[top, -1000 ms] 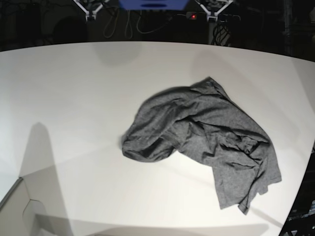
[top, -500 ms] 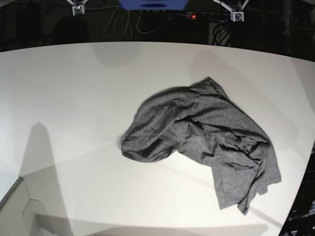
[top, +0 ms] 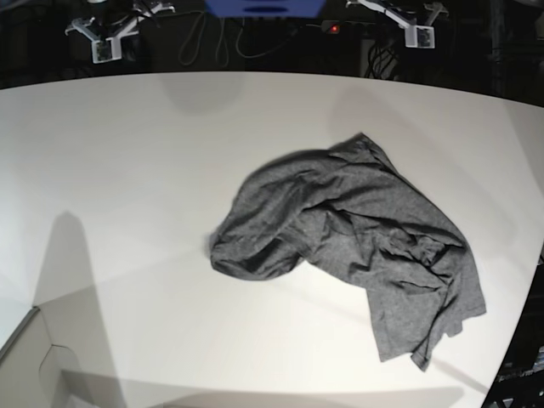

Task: Layout the t-shirt on the table in an organized manner, then fold the t-shirt properly
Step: 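Lower the right gripper onto the grey t-shirt edge and grasp it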

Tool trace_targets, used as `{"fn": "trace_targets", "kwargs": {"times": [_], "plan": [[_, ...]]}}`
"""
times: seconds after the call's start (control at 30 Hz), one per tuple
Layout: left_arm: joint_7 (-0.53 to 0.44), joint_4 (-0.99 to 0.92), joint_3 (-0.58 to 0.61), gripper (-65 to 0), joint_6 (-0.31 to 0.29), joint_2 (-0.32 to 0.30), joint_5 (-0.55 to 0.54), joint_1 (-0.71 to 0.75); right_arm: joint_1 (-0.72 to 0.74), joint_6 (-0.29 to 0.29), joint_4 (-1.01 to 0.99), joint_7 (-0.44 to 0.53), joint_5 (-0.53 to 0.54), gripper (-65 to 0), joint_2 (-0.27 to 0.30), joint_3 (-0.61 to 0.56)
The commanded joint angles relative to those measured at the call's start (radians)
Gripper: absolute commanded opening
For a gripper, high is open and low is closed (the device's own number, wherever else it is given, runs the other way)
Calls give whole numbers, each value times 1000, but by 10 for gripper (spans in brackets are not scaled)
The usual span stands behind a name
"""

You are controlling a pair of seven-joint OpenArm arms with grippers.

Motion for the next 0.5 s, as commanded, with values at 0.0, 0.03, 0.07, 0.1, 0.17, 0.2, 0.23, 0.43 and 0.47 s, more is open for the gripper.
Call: {"fn": "trace_targets", "kwargs": {"times": [0.0, 0.03, 0.07, 0.1, 0.17, 0.2, 0.23, 0.43, 0.47], "plan": [[-26, 51, -1, -650, -3, -6, 0, 20, -13, 2, 46, 18, -1, -650, 7, 5], [-26, 82, -1, -650, -3, -6, 3, 26, -13, 2, 71, 18, -1, -650, 7, 5], [-26, 114, -1, -650, -3, -6, 4, 29, -13, 2, 94, 18, -1, -650, 7, 5], [-26, 146, -1, -650, -2, -6, 4, 31, -12, 2, 120, 18, -1, -650, 7, 5], [-26, 186, -1, -650, -2, -7, 0, 29, -3, 2, 158, 18, -1, -650, 7, 3], [-26, 199, -2, -650, -2, -7, 0, 24, 7, 2, 167, 18, -1, -650, 7, 3], [-26, 203, -4, -650, -2, -7, 3, 21, 31, 0, 172, 18, -1, -650, 7, 0], [-26, 208, -6, -650, -2, -9, 0, -29, 183, 0, 175, -68, -1, -650, -18, -26], [-26, 208, -18, -650, -2, -9, 0, -35, 211, 0, 177, -99, -1, -650, -24, -27]]}}
